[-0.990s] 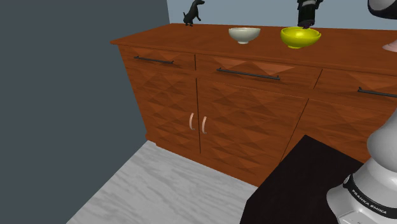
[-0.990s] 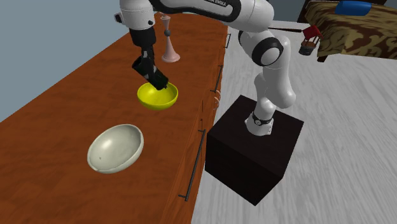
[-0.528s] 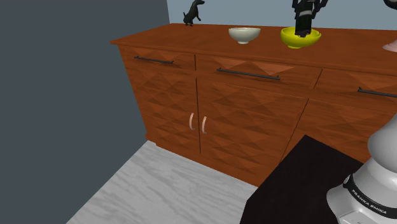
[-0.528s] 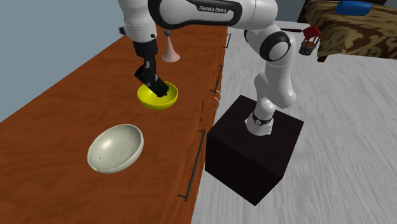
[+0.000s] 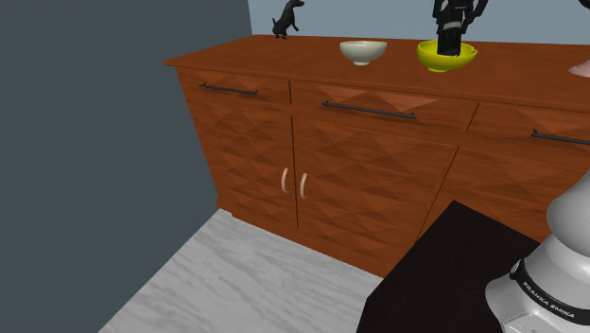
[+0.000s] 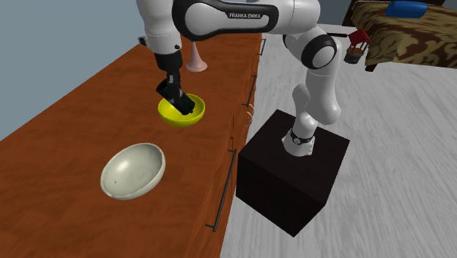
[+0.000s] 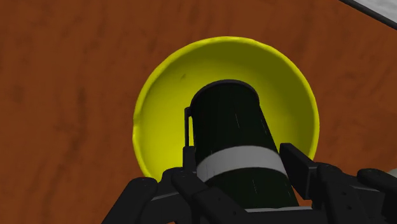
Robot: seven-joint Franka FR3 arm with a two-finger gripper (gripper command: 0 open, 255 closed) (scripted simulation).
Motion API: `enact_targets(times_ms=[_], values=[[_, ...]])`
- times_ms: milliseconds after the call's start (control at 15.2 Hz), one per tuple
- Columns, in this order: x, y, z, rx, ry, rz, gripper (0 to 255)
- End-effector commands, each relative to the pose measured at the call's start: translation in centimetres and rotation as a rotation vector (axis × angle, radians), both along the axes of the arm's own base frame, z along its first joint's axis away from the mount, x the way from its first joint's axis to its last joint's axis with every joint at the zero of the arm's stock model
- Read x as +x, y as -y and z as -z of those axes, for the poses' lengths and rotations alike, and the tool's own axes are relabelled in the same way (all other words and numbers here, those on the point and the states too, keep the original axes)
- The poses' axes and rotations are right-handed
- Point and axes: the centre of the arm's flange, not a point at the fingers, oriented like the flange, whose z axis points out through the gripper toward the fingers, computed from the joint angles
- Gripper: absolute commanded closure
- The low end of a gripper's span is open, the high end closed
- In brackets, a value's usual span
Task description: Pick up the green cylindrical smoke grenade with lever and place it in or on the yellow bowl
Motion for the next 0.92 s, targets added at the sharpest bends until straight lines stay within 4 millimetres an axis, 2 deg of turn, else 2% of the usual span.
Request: enact_targets(times_ms=[0, 66, 396, 660, 858], values=[[0.0, 0.0, 0.0, 0.0, 0.001, 0.0, 255], [0.0, 0.0, 0.0, 0.0, 0.001, 0.0, 0], [0.0, 0.0, 0.0, 0.0, 0.001, 0.0, 0], [0.0, 0.0, -5.0, 0.0, 0.001, 0.0, 0], [0.0, 0.0, -5.0, 0.0, 0.001, 0.0, 0]])
